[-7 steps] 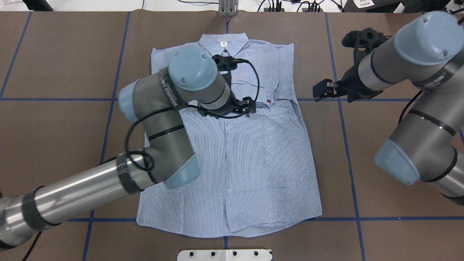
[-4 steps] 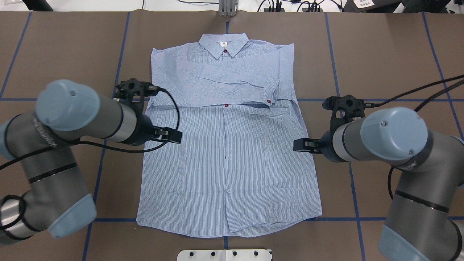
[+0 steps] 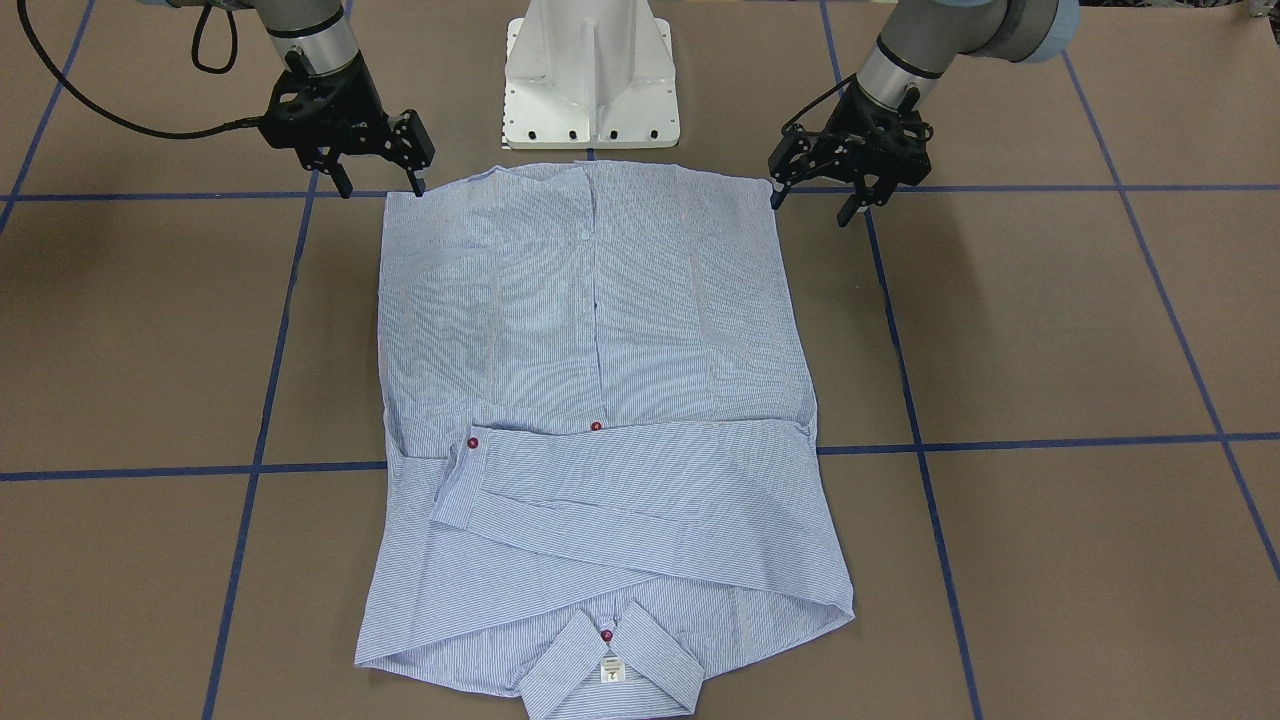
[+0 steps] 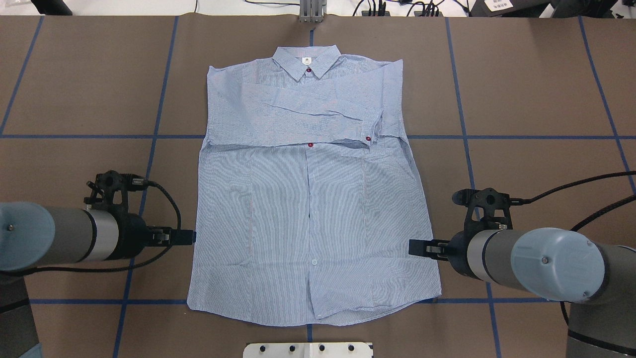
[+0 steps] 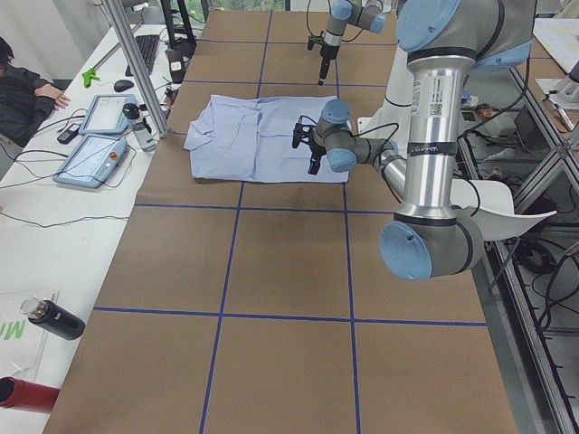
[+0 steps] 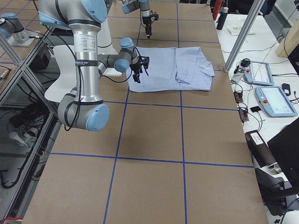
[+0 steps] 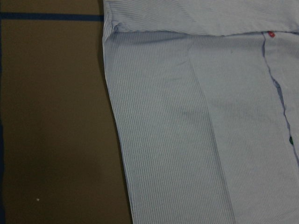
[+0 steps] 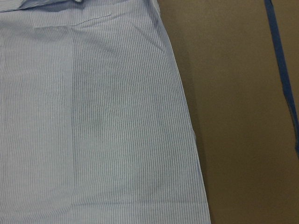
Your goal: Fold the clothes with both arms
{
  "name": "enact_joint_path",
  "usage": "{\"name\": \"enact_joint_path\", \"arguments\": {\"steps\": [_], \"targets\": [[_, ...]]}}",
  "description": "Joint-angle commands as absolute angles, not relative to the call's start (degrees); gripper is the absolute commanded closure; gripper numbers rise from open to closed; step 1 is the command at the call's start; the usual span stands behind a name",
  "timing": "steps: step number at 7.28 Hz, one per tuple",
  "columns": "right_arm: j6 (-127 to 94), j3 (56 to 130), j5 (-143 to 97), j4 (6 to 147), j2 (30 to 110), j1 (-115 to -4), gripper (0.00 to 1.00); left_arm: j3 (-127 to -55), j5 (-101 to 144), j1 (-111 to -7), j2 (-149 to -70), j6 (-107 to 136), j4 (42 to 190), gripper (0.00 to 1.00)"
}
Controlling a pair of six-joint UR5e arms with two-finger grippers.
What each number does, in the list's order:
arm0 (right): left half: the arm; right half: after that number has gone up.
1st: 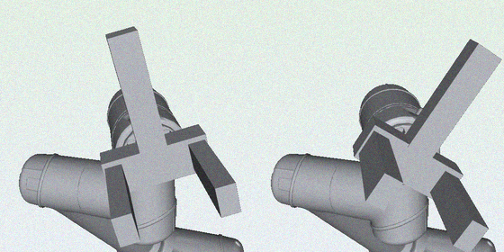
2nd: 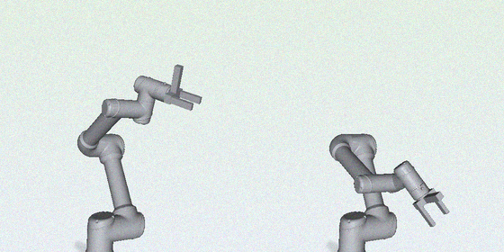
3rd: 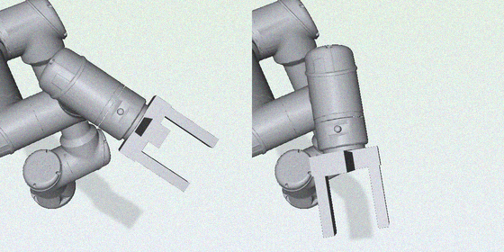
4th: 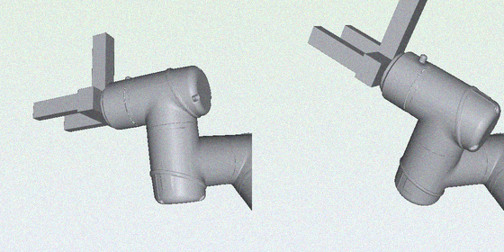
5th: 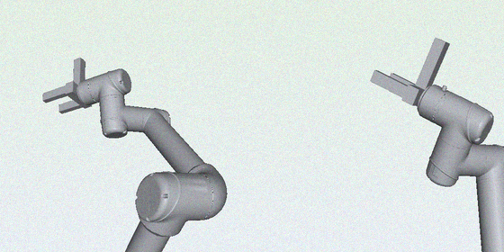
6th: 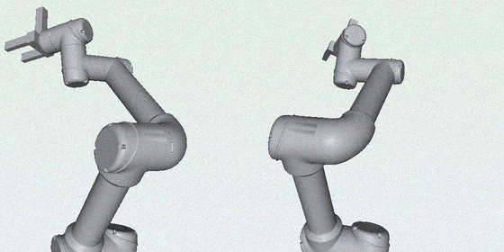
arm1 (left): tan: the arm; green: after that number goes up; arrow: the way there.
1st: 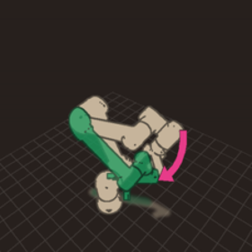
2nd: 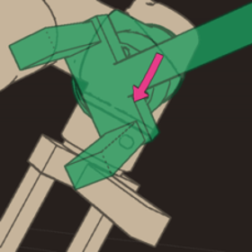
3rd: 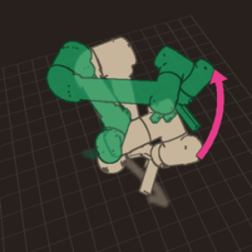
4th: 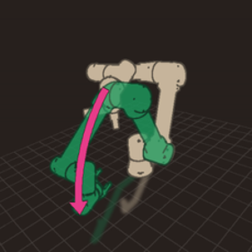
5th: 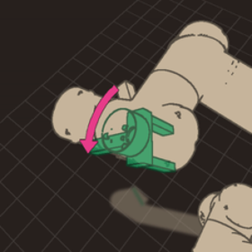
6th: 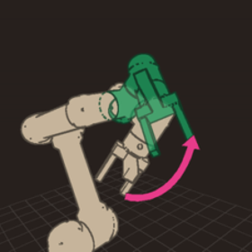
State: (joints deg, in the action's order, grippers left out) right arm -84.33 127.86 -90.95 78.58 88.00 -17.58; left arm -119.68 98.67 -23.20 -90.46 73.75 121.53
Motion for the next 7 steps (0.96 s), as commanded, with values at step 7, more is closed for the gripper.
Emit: {"name": "enact_joint_path", "arguments": {"steps": [7], "targets": [[-84.46,128.94,-90.97,78.31,88.33,-17.40,0.01,-115.93,93.25,-11.79,-90.88,83.75,121.91,0.46]]}}
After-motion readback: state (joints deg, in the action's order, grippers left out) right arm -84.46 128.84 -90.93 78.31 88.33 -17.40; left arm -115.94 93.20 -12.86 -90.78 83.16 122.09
